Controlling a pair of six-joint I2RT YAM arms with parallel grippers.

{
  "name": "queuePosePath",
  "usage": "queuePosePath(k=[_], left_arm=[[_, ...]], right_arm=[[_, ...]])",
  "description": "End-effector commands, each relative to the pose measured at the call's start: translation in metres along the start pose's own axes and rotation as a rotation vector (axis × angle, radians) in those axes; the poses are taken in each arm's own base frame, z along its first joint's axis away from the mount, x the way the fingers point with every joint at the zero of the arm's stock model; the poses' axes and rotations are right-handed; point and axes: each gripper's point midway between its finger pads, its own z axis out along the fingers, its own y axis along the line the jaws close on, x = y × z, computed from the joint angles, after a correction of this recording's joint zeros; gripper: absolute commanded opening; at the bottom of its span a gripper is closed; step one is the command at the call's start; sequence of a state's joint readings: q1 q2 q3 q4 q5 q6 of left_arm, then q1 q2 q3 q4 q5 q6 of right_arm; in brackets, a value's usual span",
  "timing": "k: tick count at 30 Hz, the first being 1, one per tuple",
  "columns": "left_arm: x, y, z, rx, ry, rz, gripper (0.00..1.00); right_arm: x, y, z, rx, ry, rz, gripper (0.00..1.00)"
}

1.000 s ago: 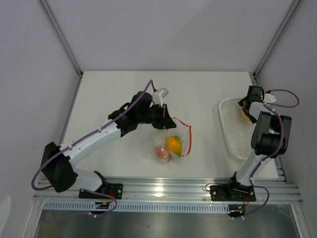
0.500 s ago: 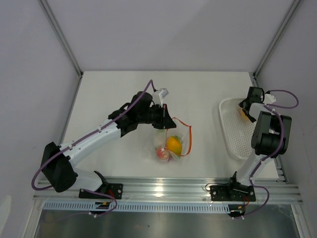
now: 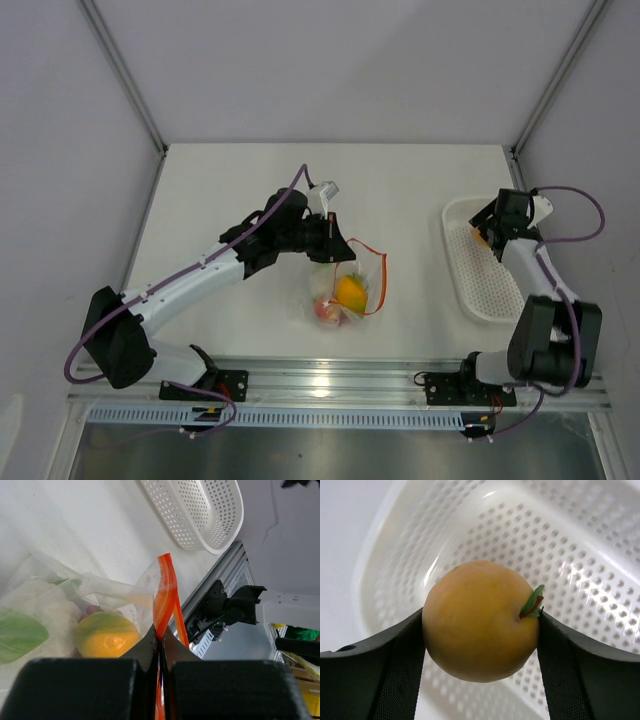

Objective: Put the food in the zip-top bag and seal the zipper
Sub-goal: Pick up the fake fruit from the bin, then place the fake fruit in the zipper food storage bag.

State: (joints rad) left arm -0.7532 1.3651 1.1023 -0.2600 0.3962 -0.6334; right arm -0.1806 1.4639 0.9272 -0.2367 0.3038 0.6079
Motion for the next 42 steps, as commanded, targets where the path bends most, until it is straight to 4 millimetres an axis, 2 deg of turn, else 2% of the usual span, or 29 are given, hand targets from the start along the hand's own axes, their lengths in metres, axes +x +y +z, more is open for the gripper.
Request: queuePosePath(k=[1, 2, 3, 4, 5, 6, 7, 8, 9, 10, 13, 14, 16, 17, 18, 24, 27, 30, 31, 33, 37, 40, 42], left_arm=[[-0.011, -0.012, -0.01, 0.03, -0.05, 0.008, 0.01], [-0.009, -0.01, -0.01, 0.026, -0.046, 0.007, 0.01], [-0.005, -0.007, -0.01, 0.018, -0.042, 0.003, 0.01], [-0.003, -0.005, -0.01, 0.013, -0.041, -0.001, 0.01], [-0.006, -0.007, -0.013, 0.015, -0.058, 0.003, 0.01], [-0.004, -0.005, -0.014, 0.009, -0.061, 0.001, 0.01], [0.0, 0.0, -0.014, -0.001, -0.055, -0.005, 0.0], [0.002, 0.003, -0.014, -0.012, -0.058, -0.01, 0.01], [0.0, 0.0, -0.017, -0.004, -0.071, -0.01, 0.0], [0.003, 0.002, -0.017, -0.007, -0.07, -0.019, 0.01], [0.007, 0.006, -0.018, -0.014, -0.072, -0.03, 0.0], [0.006, 0.006, -0.018, -0.015, -0.074, -0.028, 0.01], [0.007, 0.009, -0.017, -0.036, -0.06, -0.022, 0.0], [0.007, 0.009, -0.018, -0.04, -0.057, -0.023, 0.01], [0.008, 0.009, -0.018, -0.044, -0.055, -0.024, 0.01], [0.015, 0.006, -0.026, -0.017, -0.062, -0.043, 0.01], [0.014, 0.003, -0.032, -0.008, -0.077, -0.038, 0.01], [0.015, 0.002, -0.037, -0.014, -0.08, -0.033, 0.01], [0.018, 0.004, -0.036, -0.018, -0.075, -0.037, 0.0], [0.019, 0.004, -0.037, -0.01, -0.077, -0.04, 0.01], [0.024, 0.005, -0.036, -0.007, -0.065, -0.05, 0.0], [0.024, 0.007, -0.035, -0.015, -0.066, -0.052, 0.01], [0.023, 0.006, -0.035, -0.012, -0.069, -0.053, 0.01]], right_arm=[[0.013, 0.031, -0.065, -0.212, 0.019, -0.083, 0.0], [0.02, 0.035, -0.081, -0.259, 0.033, -0.105, 0.0], [0.021, 0.048, -0.113, -0.363, 0.011, -0.132, 0.0], [0.025, 0.054, -0.131, -0.423, 0.018, -0.146, 0.0], [0.04, 0.067, -0.156, -0.525, 0.069, -0.184, 0.0], [0.038, 0.076, -0.189, -0.634, 0.052, -0.196, 0.0], [0.053, 0.088, -0.215, -0.725, 0.085, -0.237, 0.0], [0.064, 0.089, -0.233, -0.773, 0.127, -0.261, 0.0], [0.067, 0.094, -0.253, -0.828, 0.14, -0.259, 0.0], [0.081, 0.099, -0.28, -0.915, 0.173, -0.296, 0.0], [0.112, 0.104, -0.316, -1.022, 0.277, -0.332, 0.0], [0.133, 0.106, -0.334, -1.076, 0.33, -0.371, 0.0], [0.155, 0.106, -0.336, -1.048, 0.377, -0.358, 0.02], [0.171, 0.107, -0.353, -1.091, 0.408, -0.386, 0.01], [0.174, 0.11, -0.352, -1.071, 0.376, -0.379, 0.01], [0.216, 0.127, -0.383, -1.07, 0.378, -0.517, 0.07], [0.229, 0.132, -0.382, -1.033, 0.36, -0.56, 0.14], [0.236, 0.132, -0.373, -0.992, 0.347, -0.574, 0.35], [0.237, 0.133, -0.371, -0.987, 0.341, -0.576, 0.45], [0.238, 0.134, -0.366, -0.971, 0.32, -0.585, 0.55], [0.235, 0.138, -0.356, -0.929, 0.29, -0.613, 0.86], [0.23, 0.138, -0.345, -0.87, 0.281, -0.629, 0.97], [0.229, 0.137, -0.343, -0.854, 0.276, -0.638, 0.99]])
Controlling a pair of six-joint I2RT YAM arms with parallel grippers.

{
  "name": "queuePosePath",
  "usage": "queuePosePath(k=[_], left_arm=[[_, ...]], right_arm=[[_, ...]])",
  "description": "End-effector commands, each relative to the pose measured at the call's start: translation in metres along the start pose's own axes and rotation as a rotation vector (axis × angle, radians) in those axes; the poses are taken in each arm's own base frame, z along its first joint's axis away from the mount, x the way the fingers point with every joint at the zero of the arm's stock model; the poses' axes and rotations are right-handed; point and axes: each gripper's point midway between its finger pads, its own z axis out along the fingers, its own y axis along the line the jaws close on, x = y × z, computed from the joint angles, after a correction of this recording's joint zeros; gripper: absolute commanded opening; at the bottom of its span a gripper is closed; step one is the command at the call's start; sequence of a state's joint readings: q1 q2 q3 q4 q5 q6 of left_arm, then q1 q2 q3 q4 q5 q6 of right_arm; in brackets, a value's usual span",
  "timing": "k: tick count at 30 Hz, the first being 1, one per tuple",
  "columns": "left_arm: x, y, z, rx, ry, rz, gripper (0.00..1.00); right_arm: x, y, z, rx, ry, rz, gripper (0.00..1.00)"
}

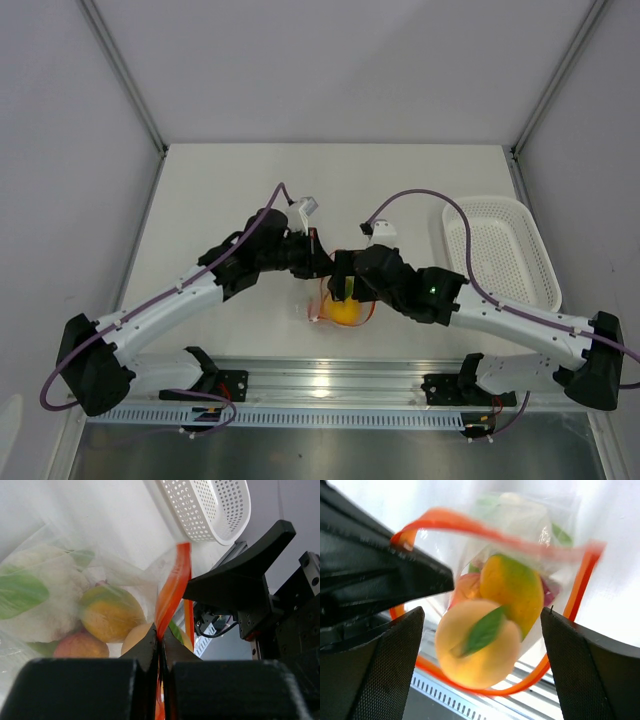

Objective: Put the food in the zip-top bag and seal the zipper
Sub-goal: Place the fake fruit in the zipper food storage bag, then adjust the zipper food storage bag at the center of the board.

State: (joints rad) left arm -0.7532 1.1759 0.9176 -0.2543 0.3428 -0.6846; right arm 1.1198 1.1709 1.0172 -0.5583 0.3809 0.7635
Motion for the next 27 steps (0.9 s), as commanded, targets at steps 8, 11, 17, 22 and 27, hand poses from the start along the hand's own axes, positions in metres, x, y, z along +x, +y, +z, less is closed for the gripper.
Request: queuePosePath(k=[8, 11, 17, 22, 27], left_arm=[[-0.007, -0.007, -0.004, 0.021, -0.036, -0.01, 0.0], [-0.007, -0.007, -0.005, 0.014, -0.035, -0.003, 0.01], [-0.008, -0.005, -0.007, 0.007, -0.043, 0.004, 0.01], [-0.007, -0.005, -0.007, 0.011, -0.046, 0.004, 0.01], [-0.007, -0.006, -0.008, 0.012, -0.043, 0.009, 0.01]], right_arm=[[-0.024, -0.016, -0.023, 0.067, -0.08, 0.035, 0.99], [-0.027, -0.023, -0.036, 0.058, -0.103, 0.068, 0.99], [-0.019, -0.039, -0.052, 0.045, -0.108, 0.125, 0.92], [0.011, -0.044, -0.042, 0.003, -0.049, 0.15, 0.75], [0.025, -0.042, -0.029, -0.007, -0.018, 0.161, 0.67]])
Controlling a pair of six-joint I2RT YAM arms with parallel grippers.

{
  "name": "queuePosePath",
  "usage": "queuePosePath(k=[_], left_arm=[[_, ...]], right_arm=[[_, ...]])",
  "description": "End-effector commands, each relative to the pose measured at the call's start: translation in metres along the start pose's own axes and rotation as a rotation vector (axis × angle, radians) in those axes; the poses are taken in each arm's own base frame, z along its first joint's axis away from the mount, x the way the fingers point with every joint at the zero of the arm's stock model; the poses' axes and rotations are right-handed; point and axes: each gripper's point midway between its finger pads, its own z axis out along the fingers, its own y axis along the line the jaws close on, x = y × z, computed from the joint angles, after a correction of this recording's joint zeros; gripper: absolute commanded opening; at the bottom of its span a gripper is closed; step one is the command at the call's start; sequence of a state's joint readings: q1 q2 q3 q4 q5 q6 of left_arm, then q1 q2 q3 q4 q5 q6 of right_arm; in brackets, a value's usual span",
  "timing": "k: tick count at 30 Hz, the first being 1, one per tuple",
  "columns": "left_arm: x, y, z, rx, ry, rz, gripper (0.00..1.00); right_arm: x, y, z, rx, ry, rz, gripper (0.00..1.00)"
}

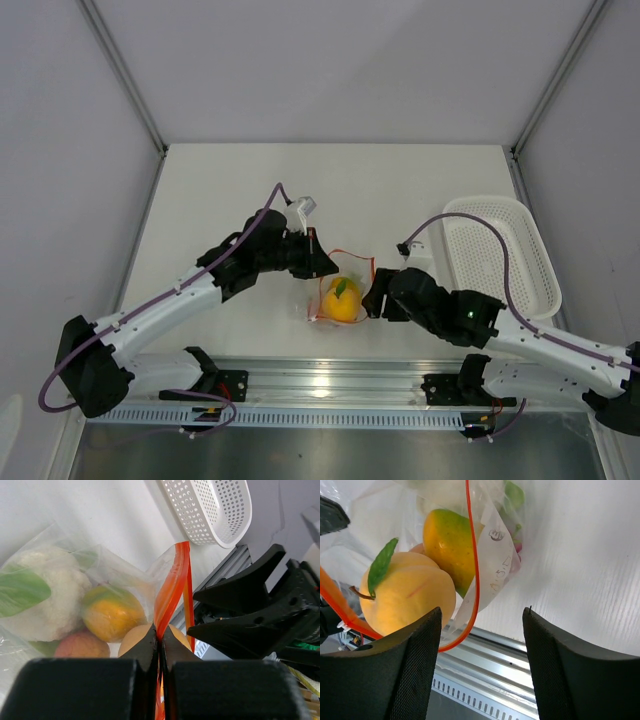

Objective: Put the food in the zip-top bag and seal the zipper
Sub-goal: Adjust the zipper food storage bag at the center of the board.

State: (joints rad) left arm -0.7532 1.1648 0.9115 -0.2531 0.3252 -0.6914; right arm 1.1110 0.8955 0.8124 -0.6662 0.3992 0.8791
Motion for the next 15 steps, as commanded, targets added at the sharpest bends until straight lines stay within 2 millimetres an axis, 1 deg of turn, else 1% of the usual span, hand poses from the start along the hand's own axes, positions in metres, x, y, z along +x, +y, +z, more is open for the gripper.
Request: queuePosePath(k=[1, 6, 9, 10, 12, 13, 15], left_arm=[[-0.004, -0.006, -0.006, 0.02, -0.025, 0.014, 0.01], [-0.004, -0.005, -0.008, 0.015, -0.028, 0.016, 0.01], [-0.003, -0.005, -0.008, 0.016, -0.027, 0.013, 0.01], [-0.002, -0.004, -0.008, 0.015, -0.026, 0.011, 0.0], [-0.001, -0.003, -0.008, 0.013, -0.023, 0.011, 0.01], [-0.001, -0.004, -0.009, 0.014, -0.024, 0.013, 0.01], [-0.002, -0.004, -0.009, 0.013, -0.025, 0.013, 0.01]], right_arm=[[-0.003, 0.015, 0.006, -0.048, -0.012, 0.053, 0.67], [0.006, 0.013, 0.015, -0.02, 0.014, 0.042, 0.63], [0.009, 0.012, 0.019, -0.022, 0.016, 0.044, 0.59], [0.01, 0.012, 0.019, -0.023, 0.021, 0.042, 0.54], [0.011, 0.015, 0.02, -0.04, 0.025, 0.046, 0.46], [0.012, 0.015, 0.021, -0.043, 0.027, 0.048, 0.39], [0.013, 0.021, 0.022, -0.07, 0.035, 0.054, 0.32]])
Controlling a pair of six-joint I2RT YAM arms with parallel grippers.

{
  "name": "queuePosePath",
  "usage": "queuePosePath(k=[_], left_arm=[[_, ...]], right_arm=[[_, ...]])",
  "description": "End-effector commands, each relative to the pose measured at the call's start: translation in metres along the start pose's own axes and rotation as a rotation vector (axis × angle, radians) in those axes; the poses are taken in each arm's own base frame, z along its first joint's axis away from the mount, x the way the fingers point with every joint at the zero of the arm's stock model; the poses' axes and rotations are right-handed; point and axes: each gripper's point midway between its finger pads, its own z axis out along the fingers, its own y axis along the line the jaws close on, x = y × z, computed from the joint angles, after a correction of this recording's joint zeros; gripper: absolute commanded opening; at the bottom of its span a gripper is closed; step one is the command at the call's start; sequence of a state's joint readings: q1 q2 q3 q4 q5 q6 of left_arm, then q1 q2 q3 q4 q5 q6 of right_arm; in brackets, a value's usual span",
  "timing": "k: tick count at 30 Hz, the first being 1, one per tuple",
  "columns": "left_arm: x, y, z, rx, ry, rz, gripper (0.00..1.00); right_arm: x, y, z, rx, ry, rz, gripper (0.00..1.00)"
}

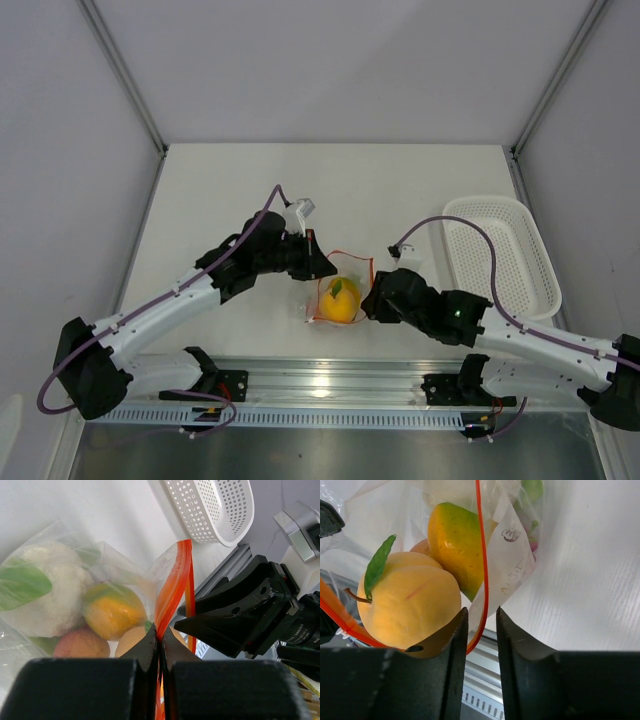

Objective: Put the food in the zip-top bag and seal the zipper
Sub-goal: Adjust the zipper food storage bag at the center of the board.

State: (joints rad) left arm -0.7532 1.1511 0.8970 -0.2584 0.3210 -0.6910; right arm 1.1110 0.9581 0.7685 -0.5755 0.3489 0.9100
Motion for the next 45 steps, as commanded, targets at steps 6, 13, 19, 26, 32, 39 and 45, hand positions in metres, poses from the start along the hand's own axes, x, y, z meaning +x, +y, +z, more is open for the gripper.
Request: queuePosePath(k=[6, 13, 19, 26, 32, 39, 45], left_arm=[[-0.009, -0.01, -0.012, 0.017, -0.035, 0.034, 0.01], [-0.018, -0.041, -0.066, 0.088, -0.125, 0.077, 0.0], [0.0, -0.048, -0.075, 0.13, -0.134, 0.085, 0.01], [0.035, 0.006, -0.035, -0.035, 0.01, 0.059, 0.01], [-0.01, -0.054, -0.081, 0.093, -0.127, 0.112, 0.01], [-0.001, -0.047, -0.077, 0.087, -0.127, 0.11, 0.01], [0.021, -0.003, -0.033, -0.059, 0.006, 0.099, 0.01]], right_arm=[[-0.006, 0.024, 0.005, -0.061, 0.008, -0.008, 0.0], [-0.087, 0.07, -0.066, -0.121, -0.122, -0.137, 0.0], [-0.077, 0.07, -0.054, -0.181, -0.113, -0.091, 0.0], [-0.052, 0.061, -0.006, -0.12, 0.002, -0.111, 0.0], [-0.098, 0.097, -0.048, -0.204, -0.094, -0.126, 0.0], [-0.092, 0.096, -0.053, -0.261, -0.128, -0.076, 0.0], [-0.074, 0.065, -0.007, -0.154, -0.039, -0.06, 0.0]])
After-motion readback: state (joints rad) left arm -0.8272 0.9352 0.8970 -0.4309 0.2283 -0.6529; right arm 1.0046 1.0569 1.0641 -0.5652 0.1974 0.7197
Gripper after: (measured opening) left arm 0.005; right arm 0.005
